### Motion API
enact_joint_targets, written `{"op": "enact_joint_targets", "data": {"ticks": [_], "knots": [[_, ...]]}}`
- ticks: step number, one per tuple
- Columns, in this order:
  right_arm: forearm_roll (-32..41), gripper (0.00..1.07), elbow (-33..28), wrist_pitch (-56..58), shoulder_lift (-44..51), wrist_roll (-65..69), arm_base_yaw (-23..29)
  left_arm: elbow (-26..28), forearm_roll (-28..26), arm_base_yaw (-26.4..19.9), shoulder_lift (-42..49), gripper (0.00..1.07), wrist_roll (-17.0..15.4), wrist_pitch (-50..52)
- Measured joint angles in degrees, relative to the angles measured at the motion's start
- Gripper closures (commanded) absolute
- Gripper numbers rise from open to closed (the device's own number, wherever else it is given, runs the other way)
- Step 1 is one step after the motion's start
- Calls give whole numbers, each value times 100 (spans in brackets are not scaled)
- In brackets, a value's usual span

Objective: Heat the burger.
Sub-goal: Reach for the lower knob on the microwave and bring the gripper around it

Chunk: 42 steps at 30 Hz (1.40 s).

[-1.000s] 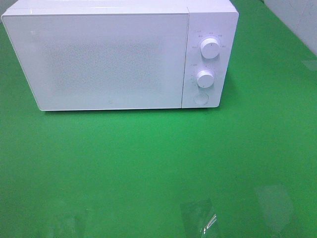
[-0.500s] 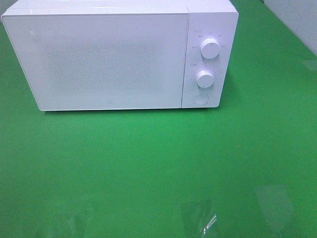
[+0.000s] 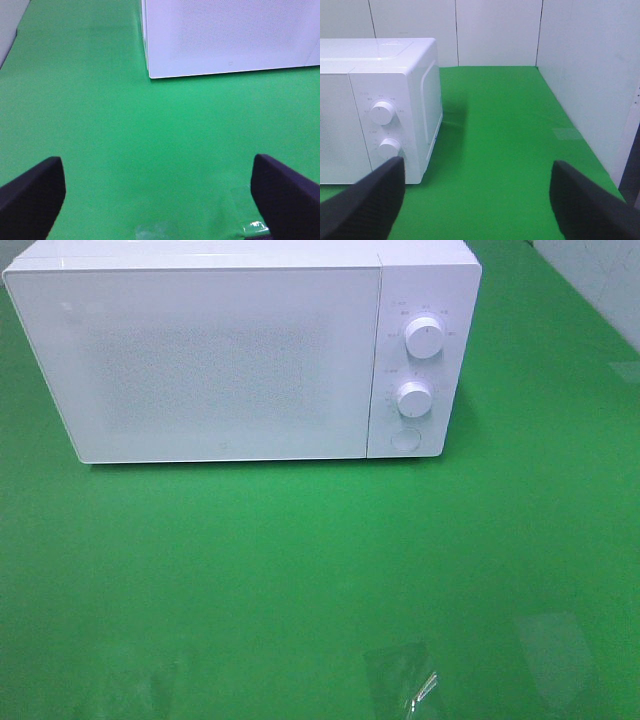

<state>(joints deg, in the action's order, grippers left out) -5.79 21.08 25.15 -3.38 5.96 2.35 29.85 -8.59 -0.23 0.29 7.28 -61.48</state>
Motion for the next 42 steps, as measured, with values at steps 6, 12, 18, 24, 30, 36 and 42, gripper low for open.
{"op": "enact_joint_targets", "data": {"ticks": [6,12,18,24,30,36,42], "knots": [[-23,32,-309,-602,-229,0,0,0,0,0,0,14,0,0],[-23,32,-544,-1220,-842,0,0,0,0,0,0,14,0,0],[-23,32,-550,-1513,-1318,0,0,0,0,0,0,14,0,0],[-23,32,-550,-1799,-1937,0,0,0,0,0,0,14,0,0],[-23,32,-550,-2252,-2659,0,0,0,0,0,0,14,0,0],[-23,32,-550,-2922,-3243,0,0,0,0,0,0,14,0,0],[17,32,-550,-3879,-3839,155,0,0,0,0,0,14,0,0]]}}
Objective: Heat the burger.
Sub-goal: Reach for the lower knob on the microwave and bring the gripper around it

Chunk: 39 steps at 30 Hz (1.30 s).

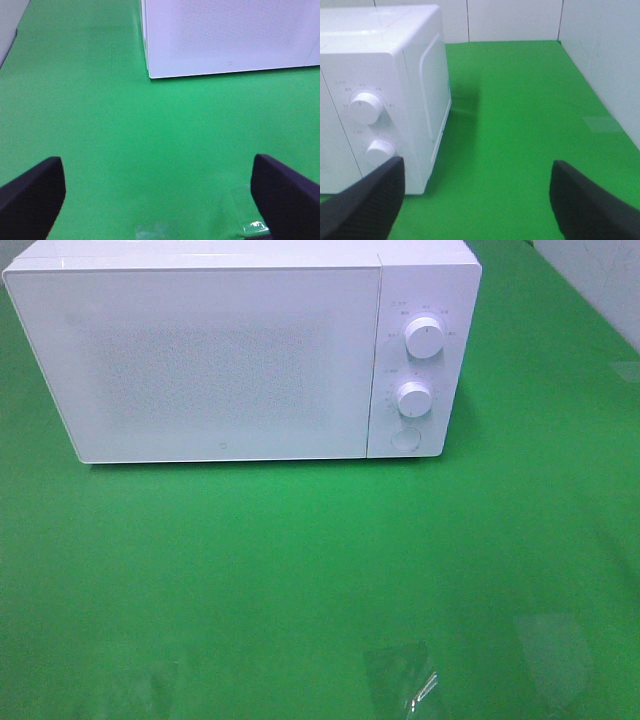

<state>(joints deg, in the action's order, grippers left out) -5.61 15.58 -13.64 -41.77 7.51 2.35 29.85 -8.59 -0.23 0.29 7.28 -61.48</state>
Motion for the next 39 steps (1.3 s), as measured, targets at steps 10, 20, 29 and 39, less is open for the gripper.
{"op": "enact_joint_targets", "data": {"ticks": [10,20,29,39], "knots": [[46,32,0,-2200,-1450,-126,0,0,0,0,0,14,0,0],[74,32,0,-3140,-2722,-298,0,0,0,0,0,14,0,0],[1524,32,-23,-4091,-3753,-1713,974,0,0,0,0,14,0,0],[3277,32,-17,-5288,-4578,-2252,2452,0,0,0,0,14,0,0]]}}
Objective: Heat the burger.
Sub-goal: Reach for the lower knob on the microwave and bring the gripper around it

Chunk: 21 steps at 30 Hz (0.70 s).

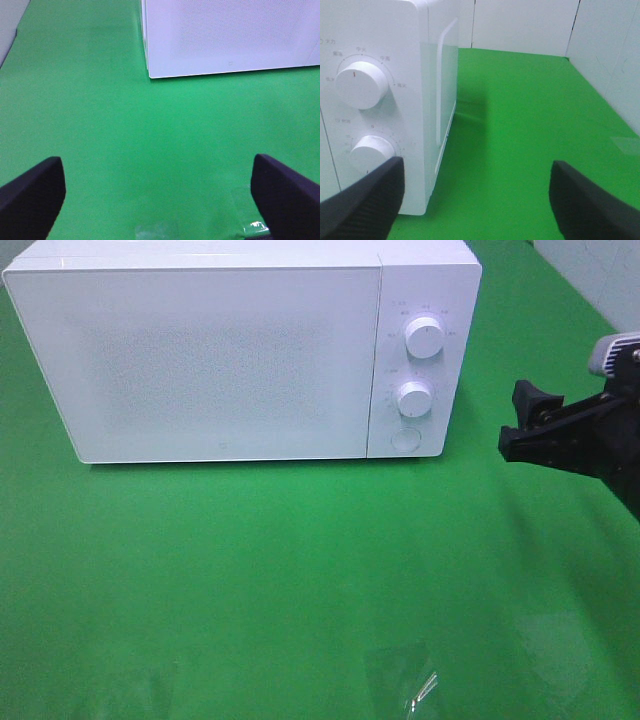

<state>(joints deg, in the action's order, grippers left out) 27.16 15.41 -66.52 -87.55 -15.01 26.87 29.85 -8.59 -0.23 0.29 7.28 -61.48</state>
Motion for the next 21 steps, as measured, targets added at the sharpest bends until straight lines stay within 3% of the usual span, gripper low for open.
{"op": "enact_joint_targets", "data": {"ticks": [4,8,15,21], "knots": [[1186,32,0,-241,-367,-11,882,0,0,0,0,14,0,0],[1644,32,103,-241,-613,-11,1335,0,0,0,0,14,-6,0],[1828,32,527,-246,-917,-275,1753,0,0,0,0,14,-6,0],[1833,32,900,-246,-1197,-309,1782,0,0,0,0,14,-6,0]]}}
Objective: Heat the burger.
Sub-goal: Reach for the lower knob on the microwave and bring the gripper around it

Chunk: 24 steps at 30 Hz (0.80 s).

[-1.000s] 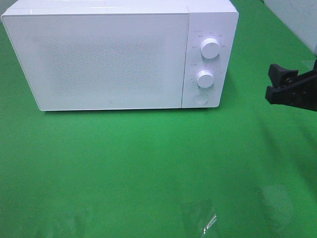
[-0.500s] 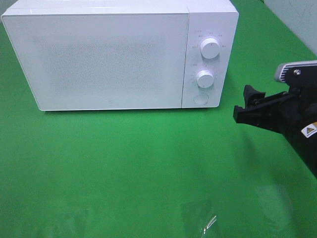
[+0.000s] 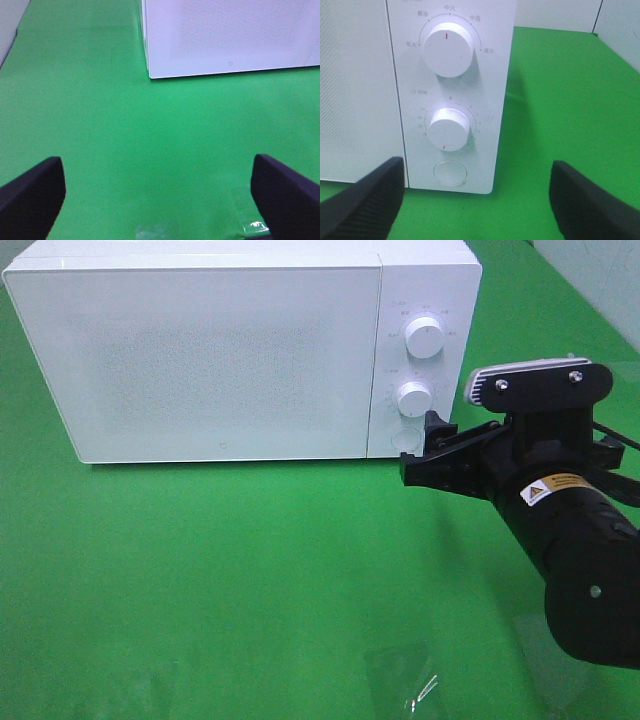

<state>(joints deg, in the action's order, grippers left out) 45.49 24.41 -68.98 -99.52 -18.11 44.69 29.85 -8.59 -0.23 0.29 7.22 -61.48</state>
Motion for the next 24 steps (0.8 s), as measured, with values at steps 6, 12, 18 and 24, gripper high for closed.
{"op": "enact_joint_targets", "data": {"ticks": [6,12,18,24], "knots": [[11,32,281,-6,-235,0,0,0,0,0,0,14,0,0],[34,32,590,-6,-579,-6,0,0,0,0,0,14,0,0],[-52,32,940,-17,-968,-29,-115,0,0,0,0,14,0,0],[-309,32,1243,-23,-1169,-52,-418,0,6,0,0,14,0,0]]}}
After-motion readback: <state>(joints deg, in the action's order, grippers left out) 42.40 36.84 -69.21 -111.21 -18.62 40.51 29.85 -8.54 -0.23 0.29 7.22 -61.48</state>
